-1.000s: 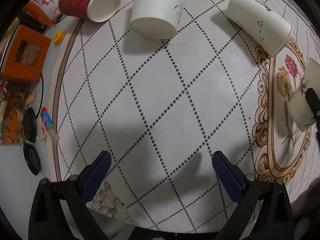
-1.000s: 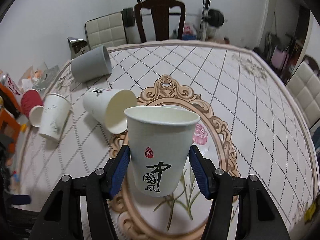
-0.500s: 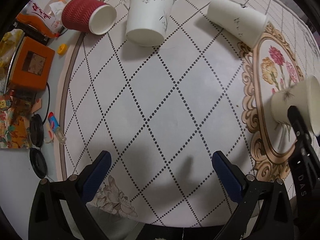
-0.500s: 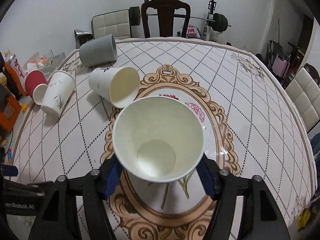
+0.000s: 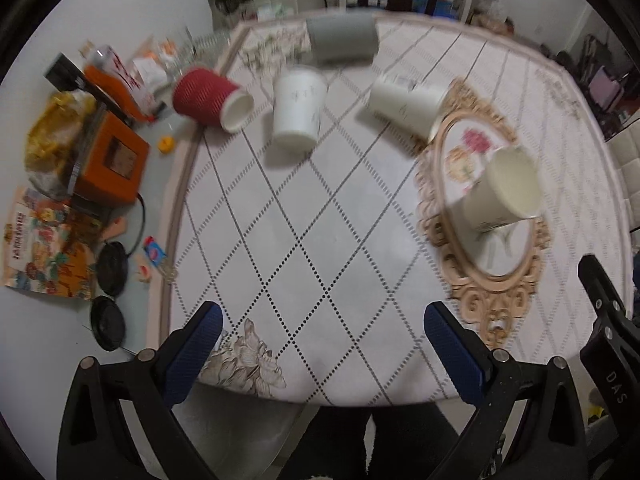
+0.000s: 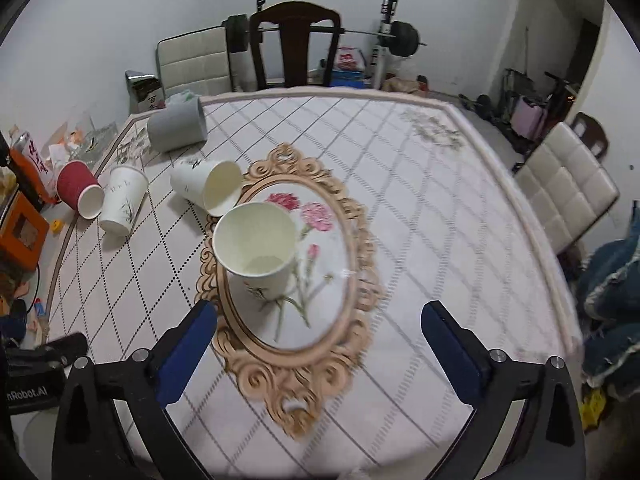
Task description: Flip cup upright
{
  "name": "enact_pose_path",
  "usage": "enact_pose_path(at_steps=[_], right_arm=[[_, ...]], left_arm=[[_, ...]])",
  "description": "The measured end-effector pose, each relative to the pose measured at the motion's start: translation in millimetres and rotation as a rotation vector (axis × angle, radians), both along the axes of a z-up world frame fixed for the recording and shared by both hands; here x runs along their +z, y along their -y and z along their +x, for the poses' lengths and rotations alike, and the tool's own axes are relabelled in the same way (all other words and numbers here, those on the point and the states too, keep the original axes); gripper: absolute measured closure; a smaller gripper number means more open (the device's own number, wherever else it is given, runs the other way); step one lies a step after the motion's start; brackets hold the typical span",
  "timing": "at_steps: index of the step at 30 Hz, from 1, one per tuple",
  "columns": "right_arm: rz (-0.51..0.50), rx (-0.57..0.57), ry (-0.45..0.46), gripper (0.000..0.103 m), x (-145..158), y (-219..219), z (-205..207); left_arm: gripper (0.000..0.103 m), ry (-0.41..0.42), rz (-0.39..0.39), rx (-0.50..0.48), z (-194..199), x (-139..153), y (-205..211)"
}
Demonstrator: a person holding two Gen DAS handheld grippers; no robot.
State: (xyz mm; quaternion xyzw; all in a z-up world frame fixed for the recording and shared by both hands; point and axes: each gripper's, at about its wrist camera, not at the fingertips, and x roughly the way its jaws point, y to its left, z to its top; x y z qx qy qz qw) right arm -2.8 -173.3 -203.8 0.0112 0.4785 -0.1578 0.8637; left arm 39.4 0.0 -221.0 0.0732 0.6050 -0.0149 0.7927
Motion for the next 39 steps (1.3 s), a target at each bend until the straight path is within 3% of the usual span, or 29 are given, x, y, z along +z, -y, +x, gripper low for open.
enact_pose_path(at_steps=[9,16,26,39], right_arm=[[-0.021,0.004,0.048,0.0,104.7,3.5,-51.0],[-0.007,0.019,0.078,0.0,157.1,8.8,-87.6],[-0.008,0.056,0.124,0.0,197.8,6.4,-137.5],[-0.017,0.07,0.172,0.0,220.0,5.7,-168.6]], left_arm=[[0.0,0.173,-0.058,-0.013,-44.1,93.4,5.4],[0.0,0.257,-0.075,-0.006,-86.3,142.3,14.7],[0.0,0.333,-0.075,0.015,-133.5,177.1,16.8],[0.0,0.387,-0.042,0.016,-160.5,186.7,20.8]])
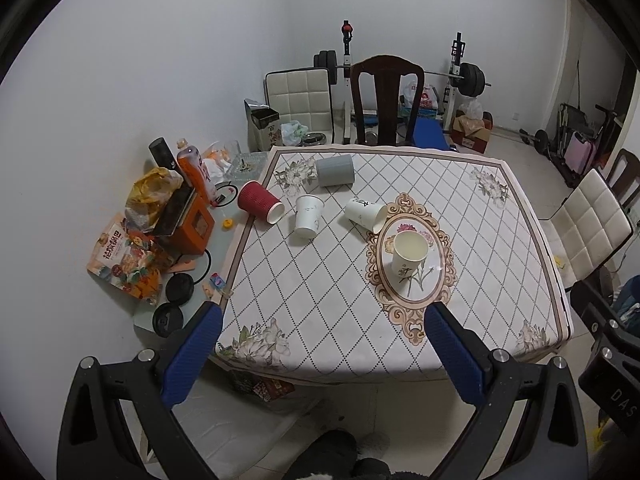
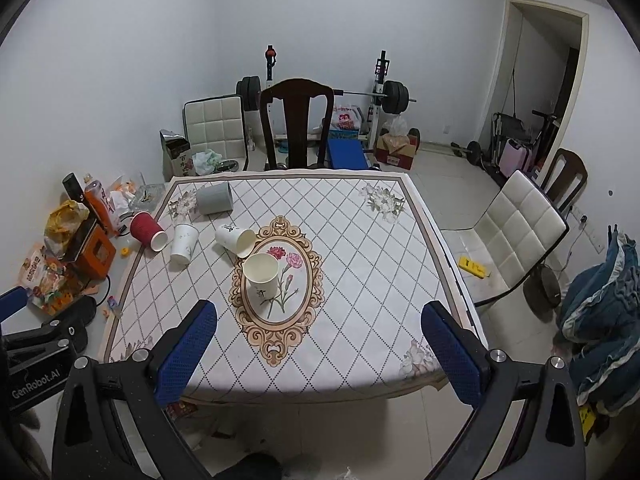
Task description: Flip cup upright
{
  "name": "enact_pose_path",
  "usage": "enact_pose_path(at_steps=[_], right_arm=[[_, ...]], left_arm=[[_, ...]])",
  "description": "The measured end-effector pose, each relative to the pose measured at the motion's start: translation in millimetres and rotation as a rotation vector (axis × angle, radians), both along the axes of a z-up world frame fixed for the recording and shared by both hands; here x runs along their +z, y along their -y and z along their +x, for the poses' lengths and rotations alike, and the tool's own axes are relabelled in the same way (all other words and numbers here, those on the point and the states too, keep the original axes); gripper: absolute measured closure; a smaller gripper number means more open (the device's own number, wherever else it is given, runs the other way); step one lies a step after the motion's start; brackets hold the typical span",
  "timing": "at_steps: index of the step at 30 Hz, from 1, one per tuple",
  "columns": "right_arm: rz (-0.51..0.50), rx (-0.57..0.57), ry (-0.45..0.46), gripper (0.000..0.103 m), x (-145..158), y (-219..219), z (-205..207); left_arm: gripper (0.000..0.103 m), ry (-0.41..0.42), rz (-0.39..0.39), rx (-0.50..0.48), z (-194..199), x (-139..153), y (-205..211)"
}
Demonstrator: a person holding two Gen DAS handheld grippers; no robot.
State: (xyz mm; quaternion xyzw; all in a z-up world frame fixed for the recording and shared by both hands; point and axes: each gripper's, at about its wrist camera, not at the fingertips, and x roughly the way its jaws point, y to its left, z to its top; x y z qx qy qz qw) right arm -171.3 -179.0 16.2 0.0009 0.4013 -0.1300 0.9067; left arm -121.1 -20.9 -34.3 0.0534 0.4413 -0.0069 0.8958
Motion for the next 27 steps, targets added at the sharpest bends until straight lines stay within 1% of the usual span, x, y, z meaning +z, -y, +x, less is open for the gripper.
enact_pose_path(at_steps=[13,27], right_arm=[[0.0,0.028,-0.02,0.0,-0.9,-10.6,-2.6],[0.011,0.026,-0.024,0.0,-2.6,-15.7,-6.2]], left_arm=[[0.0,0.01,-0.005,0.022,-8.4,1.5,-8.0],[0.0,0.02,-0.003,0.029,-13.1,5.6,-8.8]])
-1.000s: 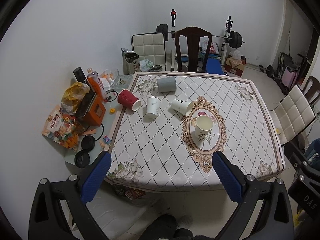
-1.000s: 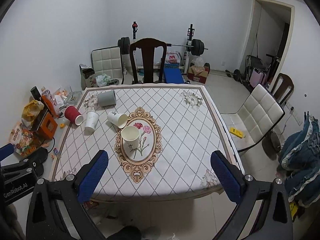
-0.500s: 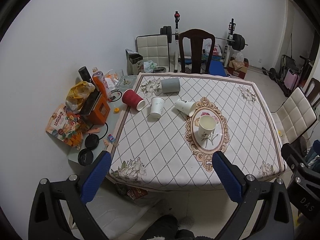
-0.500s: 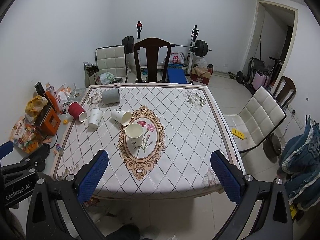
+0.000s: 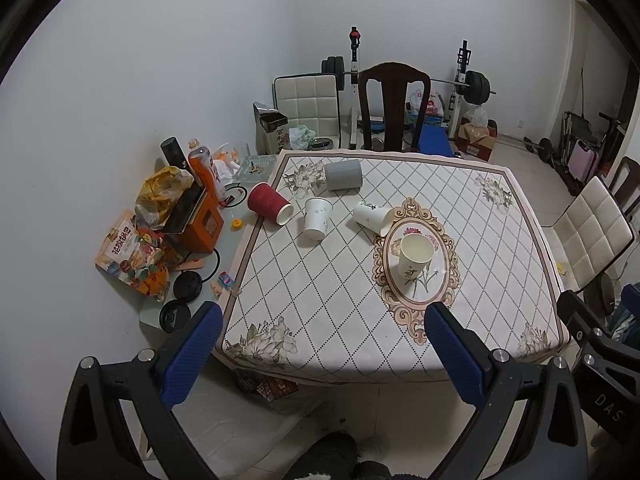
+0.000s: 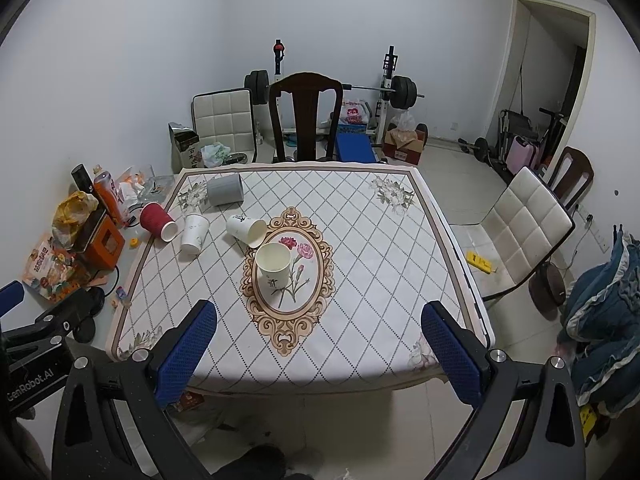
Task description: Flip cup upright
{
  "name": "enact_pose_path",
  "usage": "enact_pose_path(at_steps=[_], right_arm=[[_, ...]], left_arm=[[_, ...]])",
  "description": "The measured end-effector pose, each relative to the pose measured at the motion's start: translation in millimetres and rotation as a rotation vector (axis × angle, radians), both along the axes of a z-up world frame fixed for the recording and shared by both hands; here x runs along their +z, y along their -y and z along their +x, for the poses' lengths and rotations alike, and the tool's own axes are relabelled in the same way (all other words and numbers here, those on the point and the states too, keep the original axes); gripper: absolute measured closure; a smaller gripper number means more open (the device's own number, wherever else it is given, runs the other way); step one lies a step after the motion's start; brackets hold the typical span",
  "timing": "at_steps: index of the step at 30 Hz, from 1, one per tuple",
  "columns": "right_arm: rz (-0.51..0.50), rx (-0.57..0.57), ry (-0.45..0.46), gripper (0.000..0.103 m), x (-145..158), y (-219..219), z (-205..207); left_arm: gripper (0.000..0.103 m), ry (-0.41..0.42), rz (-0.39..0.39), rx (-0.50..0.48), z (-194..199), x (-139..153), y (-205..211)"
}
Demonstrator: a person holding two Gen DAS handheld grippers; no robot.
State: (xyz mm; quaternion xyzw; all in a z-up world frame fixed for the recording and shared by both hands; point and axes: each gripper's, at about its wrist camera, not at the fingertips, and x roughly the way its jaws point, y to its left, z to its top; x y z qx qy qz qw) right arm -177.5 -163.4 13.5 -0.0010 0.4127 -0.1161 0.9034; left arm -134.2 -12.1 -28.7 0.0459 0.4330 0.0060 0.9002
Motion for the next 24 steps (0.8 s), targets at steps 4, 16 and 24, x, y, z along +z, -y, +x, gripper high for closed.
enact_pose_path(at_steps=[4,16,24], right_arm=[[0.004,0.0,-0.002,0.0,-1.2,-0.3,0.4],[0.008,-0.001,-0.003,0.0,-3.7,-6.3,0.3],[0.008,0.0,-0.002,0.0,-4.0,-15.9,1.0]], left_arm=[[0.0,0.0,0.001,-0.001,-0.4,0.2,-0.4],[0.0,0.001,0.001,0.002,-1.6,2.4,-4.0],[0.0,0.003,0.0,0.005,-3.5,3.3,-7.4]])
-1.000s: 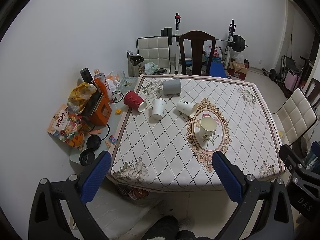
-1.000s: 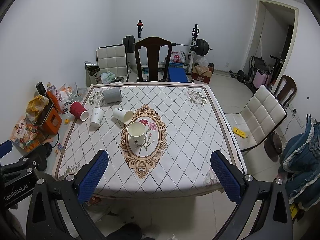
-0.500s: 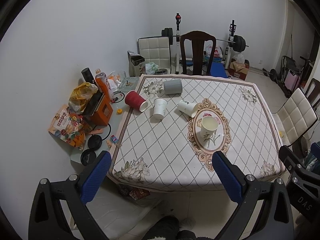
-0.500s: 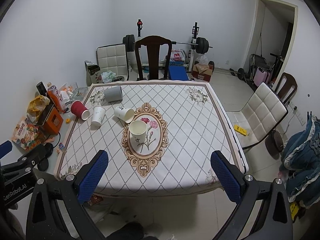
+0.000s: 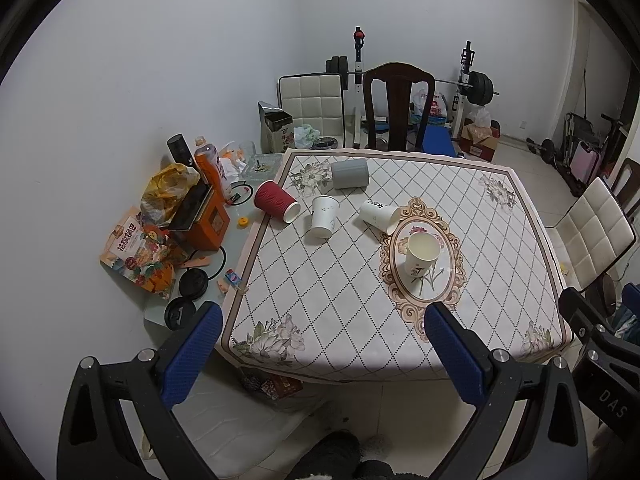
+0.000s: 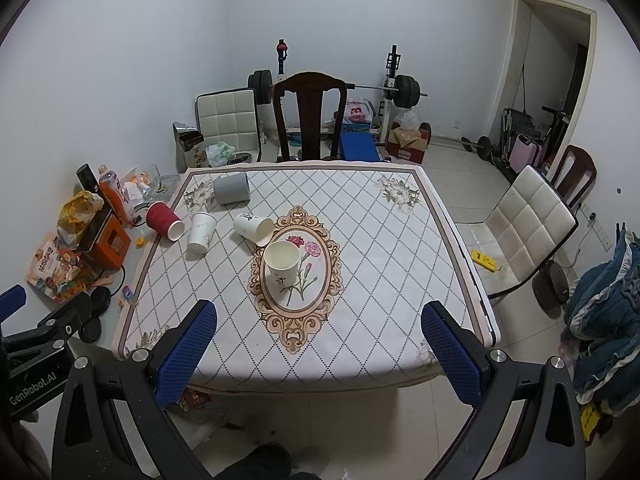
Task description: Flip cup upright
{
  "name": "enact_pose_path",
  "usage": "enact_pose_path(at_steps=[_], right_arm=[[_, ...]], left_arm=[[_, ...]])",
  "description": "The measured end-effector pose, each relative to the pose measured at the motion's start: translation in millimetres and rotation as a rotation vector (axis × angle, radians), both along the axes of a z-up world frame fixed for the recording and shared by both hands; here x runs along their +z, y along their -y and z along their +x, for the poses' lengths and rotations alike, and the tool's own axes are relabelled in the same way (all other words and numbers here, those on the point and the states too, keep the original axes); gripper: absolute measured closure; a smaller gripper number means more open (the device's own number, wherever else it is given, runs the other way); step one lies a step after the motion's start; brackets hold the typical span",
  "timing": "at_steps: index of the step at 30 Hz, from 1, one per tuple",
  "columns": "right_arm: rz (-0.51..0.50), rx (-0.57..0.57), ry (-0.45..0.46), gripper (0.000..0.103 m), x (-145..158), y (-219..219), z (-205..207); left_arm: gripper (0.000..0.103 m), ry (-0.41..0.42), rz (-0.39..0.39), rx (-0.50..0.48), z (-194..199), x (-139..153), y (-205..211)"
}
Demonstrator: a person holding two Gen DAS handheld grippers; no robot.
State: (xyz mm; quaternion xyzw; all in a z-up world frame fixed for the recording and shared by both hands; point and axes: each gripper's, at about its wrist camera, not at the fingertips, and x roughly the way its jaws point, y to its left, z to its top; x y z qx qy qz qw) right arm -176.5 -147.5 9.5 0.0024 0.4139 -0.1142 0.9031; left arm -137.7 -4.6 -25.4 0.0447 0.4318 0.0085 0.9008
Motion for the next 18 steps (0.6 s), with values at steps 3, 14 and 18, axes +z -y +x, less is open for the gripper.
enact_pose_path(at_steps=[3,14,18], right_arm=[[0.001,-0.001,0.001,0.0,0.3,1.8,0.1],[0.003,-0.001,-0.001,0.0,0.5,-0.7,1.4],[0.003,0.0,0.001,0.0,0.7,-1.3,0.9]], left_arm=[[0.0,0.001,0.001,0.0,-0.5,0.6,-0.9],[0.0,0.003,-0.002,0.005,-2.6,2.7,-7.5],[0.0,0.003,-0.003,0.004,-3.0,3.6,-8.6]])
